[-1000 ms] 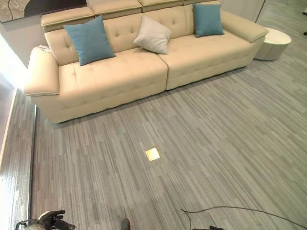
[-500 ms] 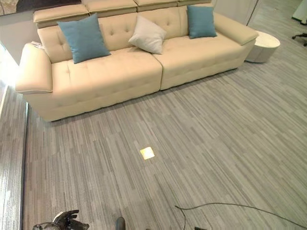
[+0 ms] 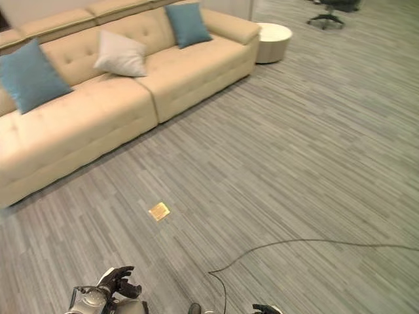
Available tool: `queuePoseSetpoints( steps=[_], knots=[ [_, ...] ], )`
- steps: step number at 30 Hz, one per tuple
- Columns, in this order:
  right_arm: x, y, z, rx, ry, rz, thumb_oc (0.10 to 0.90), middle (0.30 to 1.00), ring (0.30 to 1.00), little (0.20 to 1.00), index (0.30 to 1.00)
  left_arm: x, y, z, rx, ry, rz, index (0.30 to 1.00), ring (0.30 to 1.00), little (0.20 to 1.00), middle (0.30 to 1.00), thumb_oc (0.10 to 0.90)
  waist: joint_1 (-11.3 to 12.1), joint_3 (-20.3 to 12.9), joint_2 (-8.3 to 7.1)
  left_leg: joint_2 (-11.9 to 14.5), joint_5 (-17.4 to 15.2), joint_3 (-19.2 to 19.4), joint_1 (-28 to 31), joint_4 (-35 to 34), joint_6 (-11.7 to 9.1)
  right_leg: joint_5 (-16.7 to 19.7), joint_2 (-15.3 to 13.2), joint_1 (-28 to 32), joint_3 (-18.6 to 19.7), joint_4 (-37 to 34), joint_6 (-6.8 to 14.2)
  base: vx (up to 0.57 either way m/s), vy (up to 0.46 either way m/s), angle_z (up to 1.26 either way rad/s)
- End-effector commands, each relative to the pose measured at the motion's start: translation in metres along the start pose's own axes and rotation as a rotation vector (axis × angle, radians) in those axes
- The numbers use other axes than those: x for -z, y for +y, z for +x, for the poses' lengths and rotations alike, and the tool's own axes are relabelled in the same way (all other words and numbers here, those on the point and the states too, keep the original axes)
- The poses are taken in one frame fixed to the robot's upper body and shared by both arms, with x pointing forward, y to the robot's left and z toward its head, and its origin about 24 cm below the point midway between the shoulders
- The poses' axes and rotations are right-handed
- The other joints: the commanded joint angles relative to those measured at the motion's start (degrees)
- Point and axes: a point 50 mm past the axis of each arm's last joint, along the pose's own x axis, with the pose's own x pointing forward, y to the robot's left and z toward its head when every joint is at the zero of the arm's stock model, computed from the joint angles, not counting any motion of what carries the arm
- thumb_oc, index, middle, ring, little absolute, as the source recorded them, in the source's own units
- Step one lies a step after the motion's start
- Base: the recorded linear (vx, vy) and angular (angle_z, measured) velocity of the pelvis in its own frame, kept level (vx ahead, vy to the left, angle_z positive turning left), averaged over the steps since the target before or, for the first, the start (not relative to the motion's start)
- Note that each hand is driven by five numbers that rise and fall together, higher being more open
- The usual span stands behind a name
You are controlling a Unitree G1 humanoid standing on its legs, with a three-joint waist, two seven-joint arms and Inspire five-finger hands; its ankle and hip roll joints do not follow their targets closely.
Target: Pick up all the scattered cushions and arrange them neatly on the sofa.
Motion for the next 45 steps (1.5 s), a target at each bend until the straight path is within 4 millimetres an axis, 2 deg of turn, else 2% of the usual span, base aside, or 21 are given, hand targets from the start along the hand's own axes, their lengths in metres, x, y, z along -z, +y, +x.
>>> queuePoseSetpoints(
  steps=[1, 5, 8, 10, 12, 14, 15, 17, 19, 25, 26, 27, 28, 37, 38, 39, 40, 42, 43, 44, 45],
  knots=[
    [-0.011, -0.024, -0.002, 0.062, -0.055, -0.022, 0.800, 0.900, 0.900, 0.900, 0.900, -0.009, -0.001, 0.004, 0.003, 0.000, 0.087, 0.900, 0.900, 0.900, 0.900, 0.800, 2.78, 2.11, 2.00, -1.94, -0.16, 2.06, 0.84, -6.52, 1.01, -6.47, -2.29, 5.28, 1.42, -1.74, 6.85, 0.22, -0.013, -1.19],
    [-0.028, -0.021, -0.002, 0.046, -0.117, -0.071, 0.800, 0.900, 0.900, 0.900, 0.900, 0.029, -0.006, -0.006, 0.019, 0.116, 0.095, 0.900, 0.900, 0.900, 0.900, 0.800, 5.29, 0.66, 4.40, -5.97, 6.01, 9.42, -2.47, -33.68, 0.93, -9.69, 1.58, 9.99, 4.96, -3.04, 7.97, 0.50, -0.094, -0.69],
    [-0.029, -0.014, -0.001, 0.030, -0.112, -0.116, 0.800, 0.900, 0.900, 0.900, 0.900, 0.046, -0.005, -0.011, 0.014, 0.169, 0.084, 0.900, 0.900, 0.900, 0.900, 0.800, 6.11, 0.27, 4.05, -6.83, 6.18, 12.19, -3.67, -36.16, 1.59, -10.76, 2.28, 11.63, 6.22, -2.43, 8.12, 0.56, -0.046, -0.24],
    [-0.027, 0.000, 0.000, -0.024, -0.098, -0.169, 0.800, 0.900, 0.900, 0.900, 0.900, 0.085, -0.002, -0.027, -0.005, 0.301, 0.010, 0.900, 0.900, 0.900, 0.900, 0.800, 9.26, -1.45, 2.36, -9.32, 8.93, 7.01, -2.16, -36.29, 4.11, -11.02, 2.70, 13.28, 8.93, 0.31, 8.79, 0.60, 0.009, -0.46],
    [-0.027, 0.003, 0.001, -0.032, -0.101, -0.163, 0.800, 0.900, 0.900, 0.900, 0.900, 0.090, 0.000, -0.029, -0.012, 0.321, -0.007, 0.900, 0.900, 0.900, 0.900, 0.800, 10.02, -1.93, 1.80, -9.32, 9.51, 6.93, -1.64, -35.94, 4.56, -10.14, 2.47, 12.93, 8.91, 1.48, 9.32, 0.39, 0.002, -0.80],
    [-0.030, 0.010, 0.001, -0.053, -0.114, -0.144, 0.800, 0.900, 0.900, 0.900, 0.900, 0.105, 0.003, -0.037, -0.025, 0.382, -0.059, 0.900, 0.900, 0.900, 0.900, 0.800, 10.57, -3.25, -1.02, -10.92, 6.53, 7.37, 1.66, -34.50, 7.01, -0.17, -0.91, 8.57, 6.96, 14.37, 17.21, 0.52, 0.047, -0.93],
    [-0.030, 0.010, 0.001, -0.053, -0.114, -0.144, 0.800, 0.900, 0.900, 0.900, 0.900, 0.105, 0.003, -0.037, -0.025, 0.382, -0.059, 0.900, 0.900, 0.900, 0.900, 0.800, 10.61, -3.29, -1.00, -10.88, 6.52, 7.39, 1.60, -34.47, 7.01, -0.15, -0.88, 8.51, 7.00, 14.37, 17.21, 0.28, 0.050, -0.48],
    [-0.033, 0.012, 0.001, -0.057, -0.129, -0.122, 0.800, 0.900, 0.900, 0.900, 0.900, 0.098, 0.004, -0.033, -0.020, 0.365, -0.045, 0.900, 0.900, 0.900, 0.900, 0.800, 9.45, -3.01, -0.96, -11.04, 3.67, 5.78, 5.92, -33.86, 8.12, 10.47, -3.64, 5.24, 4.10, 27.17, 21.74, 0.50, 0.092, -0.06],
    [-0.031, 0.016, 0.001, -0.060, -0.134, -0.106, 0.800, 0.900, 0.900, 0.900, 0.900, 0.085, 0.009, -0.027, -0.046, 0.318, -0.084, 0.900, 0.900, 0.900, 0.900, 0.800, 5.64, -1.81, 2.96, -9.43, 0.08, 0.37, 14.64, -35.61, 9.14, 6.45, -4.82, -5.06, 0.89, 41.41, 18.96, 0.68, 0.166, 0.69],
    [-0.029, 0.016, 0.001, -0.061, -0.131, -0.104, 0.800, 0.900, 0.900, 0.900, 0.900, 0.079, 0.010, -0.024, -0.049, 0.300, -0.095, 0.900, 0.900, 0.900, 0.900, 0.800, 4.27, -1.34, 3.77, -8.97, -0.68, -1.48, 16.43, -35.77, 8.91, 4.02, -5.80, -7.35, -0.52, 40.19, 17.59, 0.14, 0.014, 1.02],
    [-0.029, 0.017, 0.001, -0.063, -0.132, -0.105, 0.800, 0.900, 0.900, 0.900, 0.900, 0.071, 0.010, -0.020, -0.052, 0.272, -0.089, 0.900, 0.900, 0.900, 0.900, 0.800, 3.20, -0.59, 4.24, -8.69, -1.31, -3.05, 17.79, -35.68, 8.58, 1.54, -6.80, -9.81, -0.94, 38.21, 16.21, 1.04, -0.324, 0.41],
    [-0.013, 0.013, 0.000, -0.053, -0.084, -0.083, 0.800, 0.900, 0.900, 0.900, 0.900, 0.034, 0.003, -0.007, -0.018, 0.153, 0.006, 0.900, 0.900, 0.900, 0.900, 0.800, -2.05, 0.86, 3.96, -9.13, -6.22, -13.37, 24.97, -36.76, 6.75, 2.31, -5.25, -15.06, 9.94, 5.07, 14.28, 1.36, -0.407, 0.78],
    [-0.002, 0.009, 0.000, -0.051, -0.033, -0.083, 0.800, 0.900, 0.900, 0.900, 0.900, 0.029, 0.001, -0.005, -0.013, 0.143, -0.030, 0.900, 0.900, 0.900, 0.900, 0.800, -3.71, 0.22, 3.76, -8.69, -7.90, -14.91, 27.04, -37.09, 5.86, 6.12, -5.57, -18.81, 13.51, 0.25, 15.89, 1.22, -0.397, 1.46],
    [0.010, 0.014, -0.001, -0.060, 0.004, -0.060, 0.800, 0.900, 0.900, 0.900, 0.900, 0.027, 0.001, -0.004, -0.011, 0.143, -0.052, 0.900, 0.900, 0.900, 0.900, 0.800, -3.86, -0.37, 3.24, -8.88, -9.69, -16.64, 27.94, -36.08, 5.53, 5.87, -5.73, -16.66, 13.75, -1.30, 15.71, 0.12, -0.049, 0.64],
    [0.018, 0.016, -0.002, -0.063, 0.035, -0.079, 0.800, 0.900, 0.900, 0.900, 0.900, 0.030, -0.008, -0.005, 0.012, 0.157, -0.055, 0.900, 0.900, 0.900, 0.900, 0.800, -3.83, -1.04, 2.54, -8.39, -11.80, -17.76, 28.30, -31.51, 5.03, 6.89, -5.52, -16.03, 13.75, 1.48, 14.86, 0.84, -0.716, 0.30],
    [0.005, -0.003, -0.001, 0.008, -0.002, -0.051, 0.800, 0.900, 0.900, 0.900, 0.900, 0.025, -0.014, -0.004, 0.038, 0.148, -0.048, 0.900, 0.900, 0.900, 0.900, 0.800, -1.92, 3.07, 0.74, -3.42, -1.18, -7.38, 8.22, 10.75, 1.24, 0.45, -4.80, -5.72, 7.85, 3.61, 8.56, 1.05, -0.867, 0.35],
    [-0.003, -0.014, -0.002, 0.048, -0.028, -0.018, 0.800, 0.900, 0.900, 0.900, 0.900, 0.030, -0.011, -0.005, 0.029, 0.165, -0.035, 0.900, 0.900, 0.900, 0.900, 0.800, -0.56, 3.35, -0.19, -1.64, -1.83, -2.92, 2.76, 12.70, 2.14, -1.43, -4.84, -1.95, 5.84, 2.30, 7.69, 0.90, -0.742, 1.31],
    [-0.010, -0.019, -0.002, 0.065, -0.055, -0.002, 0.800, 0.900, 0.900, 0.900, 0.900, 0.033, -0.010, -0.006, 0.027, 0.177, -0.049, 0.900, 0.900, 0.900, 0.900, 0.800, -0.01, 2.88, -0.33, -1.70, -2.21, -1.90, 0.89, 9.72, 2.25, -2.23, -4.72, -0.19, 4.69, 1.13, 7.55, 0.51, -0.095, 2.41],
    [-0.030, -0.028, -0.003, 0.098, -0.126, -0.014, 0.800, 0.900, 0.900, 0.900, 0.900, 0.048, -0.008, -0.011, 0.024, 0.224, -0.079, 0.900, 0.900, 0.900, 0.900, 0.800, 2.46, 1.94, -0.06, -2.26, -3.03, 0.71, -1.24, -8.57, 2.54, -4.96, -3.43, 4.94, 3.28, -2.04, 8.22, 0.51, 0.029, 1.93],
    [-0.030, -0.028, -0.003, 0.098, -0.126, -0.014, 0.800, 0.900, 0.900, 0.900, 0.900, 0.048, -0.008, -0.011, 0.024, 0.224, -0.079, 0.900, 0.900, 0.900, 0.900, 0.800, 2.44, 1.90, -0.20, -2.41, -2.72, 0.77, -1.07, -9.05, 2.56, -4.92, -3.58, 4.89, 3.27, -2.05, 8.23, 0.73, 0.080, 1.26],
    [-0.035, -0.028, -0.003, 0.100, -0.143, -0.033, 0.800, 0.900, 0.900, 0.900, 0.900, 0.054, -0.008, -0.013, 0.020, 0.239, -0.087, 0.900, 0.900, 0.900, 0.900, 0.800, 3.59, 1.53, 0.50, -2.32, 0.79, -0.30, -0.83, -18.72, 1.87, -6.03, -2.42, 6.60, 3.36, -2.72, 8.39, 0.43, 0.086, 0.19]
  ],
)
